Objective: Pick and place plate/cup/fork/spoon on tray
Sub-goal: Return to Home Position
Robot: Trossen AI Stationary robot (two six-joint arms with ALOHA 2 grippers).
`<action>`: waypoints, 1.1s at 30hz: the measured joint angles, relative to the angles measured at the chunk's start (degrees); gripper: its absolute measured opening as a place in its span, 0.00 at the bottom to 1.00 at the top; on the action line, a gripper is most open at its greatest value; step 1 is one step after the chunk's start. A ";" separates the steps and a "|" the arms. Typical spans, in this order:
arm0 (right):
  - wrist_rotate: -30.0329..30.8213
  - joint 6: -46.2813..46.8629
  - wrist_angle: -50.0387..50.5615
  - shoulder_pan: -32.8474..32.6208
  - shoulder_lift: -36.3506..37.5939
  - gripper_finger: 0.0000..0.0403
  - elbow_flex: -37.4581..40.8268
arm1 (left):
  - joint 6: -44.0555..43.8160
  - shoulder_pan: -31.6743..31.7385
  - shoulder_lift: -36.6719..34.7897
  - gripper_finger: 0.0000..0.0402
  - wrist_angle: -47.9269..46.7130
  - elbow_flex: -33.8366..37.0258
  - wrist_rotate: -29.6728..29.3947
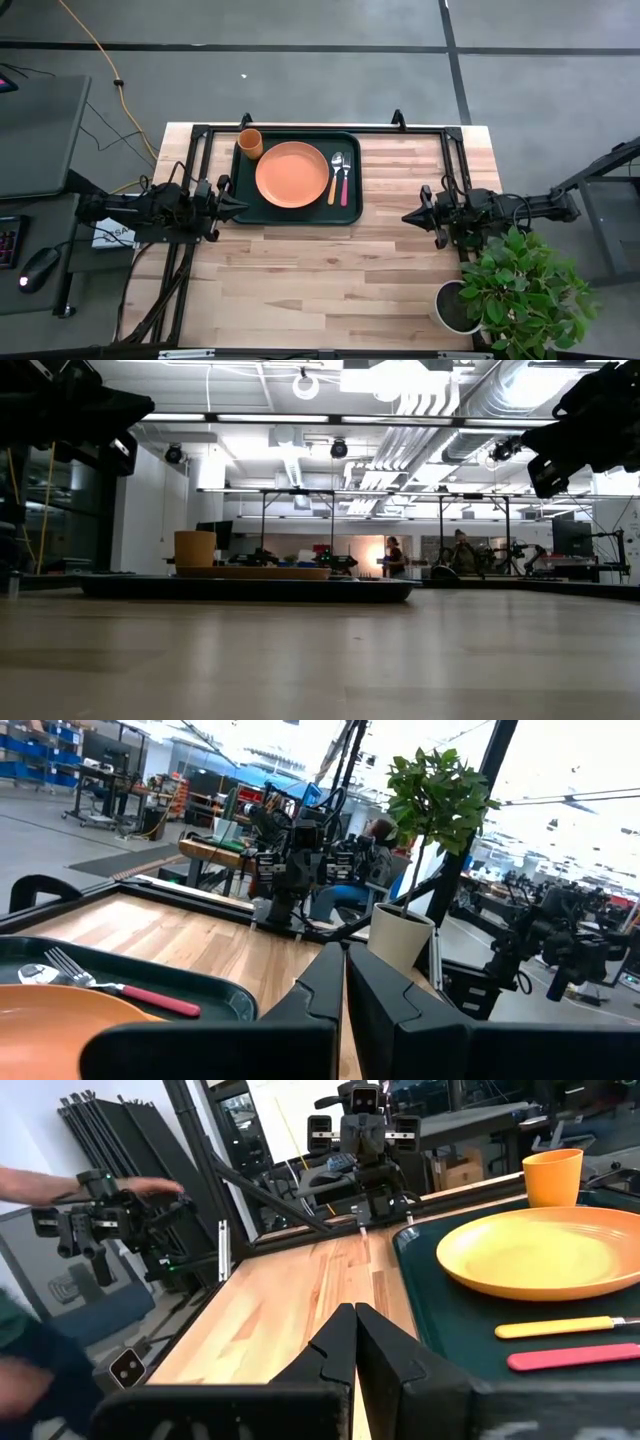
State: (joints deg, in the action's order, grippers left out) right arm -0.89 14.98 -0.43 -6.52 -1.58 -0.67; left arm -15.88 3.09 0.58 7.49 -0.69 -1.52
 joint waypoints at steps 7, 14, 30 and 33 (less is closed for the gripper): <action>0.02 -0.01 0.02 0.00 -0.01 0.00 0.00 | 0.01 -0.54 -0.38 0.01 -0.04 0.00 -0.32; 0.02 -0.02 0.02 0.00 0.00 0.00 0.00 | 16.73 -2.20 -0.34 0.01 -7.30 0.02 -1.01; 0.02 -0.02 0.04 0.00 0.00 0.00 0.00 | 13.05 -2.05 -0.06 0.01 -6.84 -0.04 -0.41; 0.02 -0.02 0.04 0.00 0.00 0.00 0.00 | 13.05 -2.05 -0.07 0.01 -6.82 -0.04 -0.41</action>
State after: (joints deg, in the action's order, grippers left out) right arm -0.86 14.96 -0.38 -6.52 -1.58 -0.67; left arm -2.83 1.04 0.51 0.67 -0.73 -1.93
